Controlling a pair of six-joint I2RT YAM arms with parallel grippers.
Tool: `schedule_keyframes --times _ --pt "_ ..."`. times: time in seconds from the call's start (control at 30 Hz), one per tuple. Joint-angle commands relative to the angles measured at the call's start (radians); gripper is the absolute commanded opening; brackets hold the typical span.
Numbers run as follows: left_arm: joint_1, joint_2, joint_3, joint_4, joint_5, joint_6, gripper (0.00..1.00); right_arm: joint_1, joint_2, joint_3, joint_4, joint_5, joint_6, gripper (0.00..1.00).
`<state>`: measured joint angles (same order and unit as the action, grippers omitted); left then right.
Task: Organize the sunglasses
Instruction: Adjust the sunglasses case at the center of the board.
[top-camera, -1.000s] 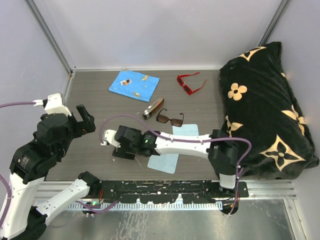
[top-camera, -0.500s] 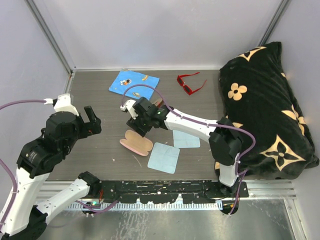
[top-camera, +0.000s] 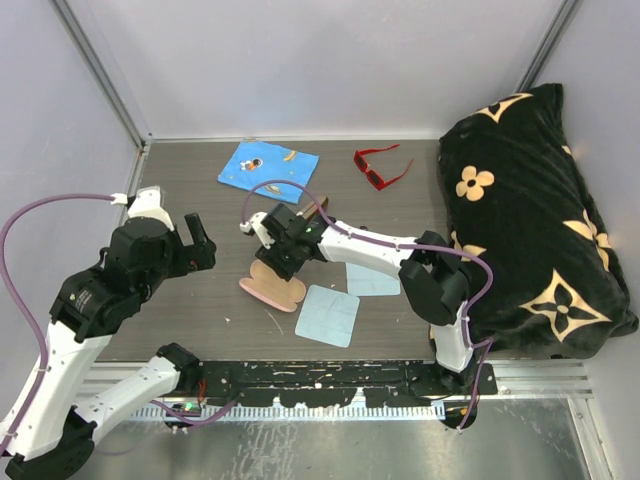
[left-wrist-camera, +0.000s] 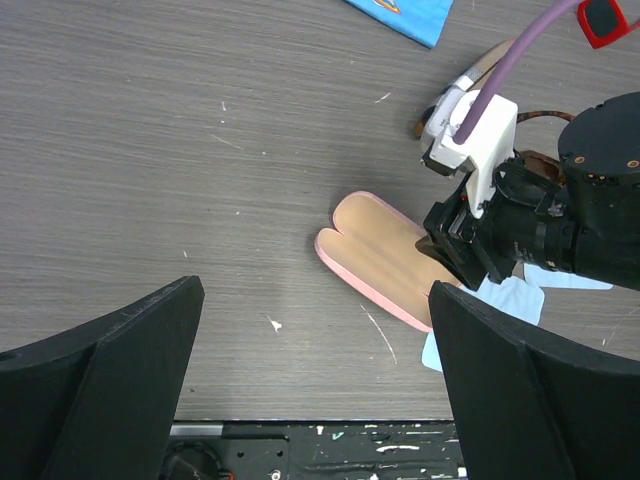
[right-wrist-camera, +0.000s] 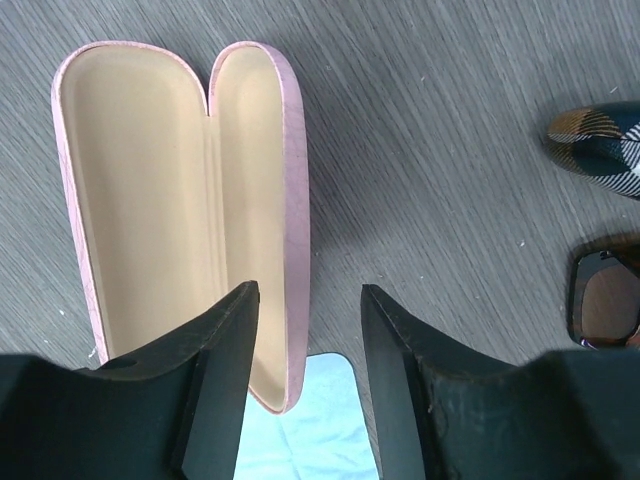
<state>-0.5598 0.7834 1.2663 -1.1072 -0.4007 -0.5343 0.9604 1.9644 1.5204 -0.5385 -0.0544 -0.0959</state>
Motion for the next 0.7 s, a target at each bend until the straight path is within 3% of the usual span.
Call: schedule_keyframes --times 0.0,0.3,0.67 --pt "0.004 0.004 0.001 0.060 0.020 0.002 0.98 0.001 0.009 0.030 0.032 -0.003 -0.021 0.49" --pt "0.005 0.005 0.007 0.058 0.021 0.012 0.98 0.001 0.049 0.058 0.021 -0.022 -0.074 0.46" --pt "0.005 0.006 0.015 0.061 0.024 0.033 0.97 0.000 0.062 0.095 -0.010 0.001 -0.294 0.18"
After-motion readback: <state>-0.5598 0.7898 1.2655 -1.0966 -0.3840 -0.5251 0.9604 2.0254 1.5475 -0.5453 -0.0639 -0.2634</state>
